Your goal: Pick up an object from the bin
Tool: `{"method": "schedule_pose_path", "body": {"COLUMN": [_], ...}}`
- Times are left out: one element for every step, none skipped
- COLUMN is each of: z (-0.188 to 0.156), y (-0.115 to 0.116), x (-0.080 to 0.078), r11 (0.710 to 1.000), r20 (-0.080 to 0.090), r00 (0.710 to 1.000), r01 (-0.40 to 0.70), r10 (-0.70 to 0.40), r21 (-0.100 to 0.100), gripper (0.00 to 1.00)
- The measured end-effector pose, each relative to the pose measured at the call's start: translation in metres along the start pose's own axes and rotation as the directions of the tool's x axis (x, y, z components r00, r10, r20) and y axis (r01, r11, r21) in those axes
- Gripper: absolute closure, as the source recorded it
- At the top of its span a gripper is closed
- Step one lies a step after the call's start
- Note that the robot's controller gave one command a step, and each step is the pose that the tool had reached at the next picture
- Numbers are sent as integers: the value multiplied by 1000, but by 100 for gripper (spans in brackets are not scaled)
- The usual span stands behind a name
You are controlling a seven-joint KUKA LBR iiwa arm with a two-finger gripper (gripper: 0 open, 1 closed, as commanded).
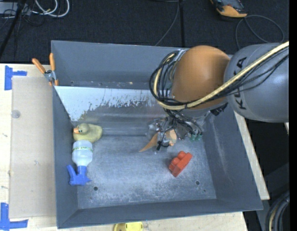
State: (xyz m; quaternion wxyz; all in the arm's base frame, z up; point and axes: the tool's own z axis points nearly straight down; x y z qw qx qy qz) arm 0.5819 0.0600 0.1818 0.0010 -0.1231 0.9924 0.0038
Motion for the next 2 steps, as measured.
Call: {"method": "schedule_pose_path", "body": {"z": [0, -47], "y": [0, -5], "x": [0, 2], "r11": [1000, 1000], "r20": [0, -7], "r00": [1000, 1000], "r01": [-1, -3], "r10": [1, 3], "r21": [0, -2], "gripper": [100, 100]}}
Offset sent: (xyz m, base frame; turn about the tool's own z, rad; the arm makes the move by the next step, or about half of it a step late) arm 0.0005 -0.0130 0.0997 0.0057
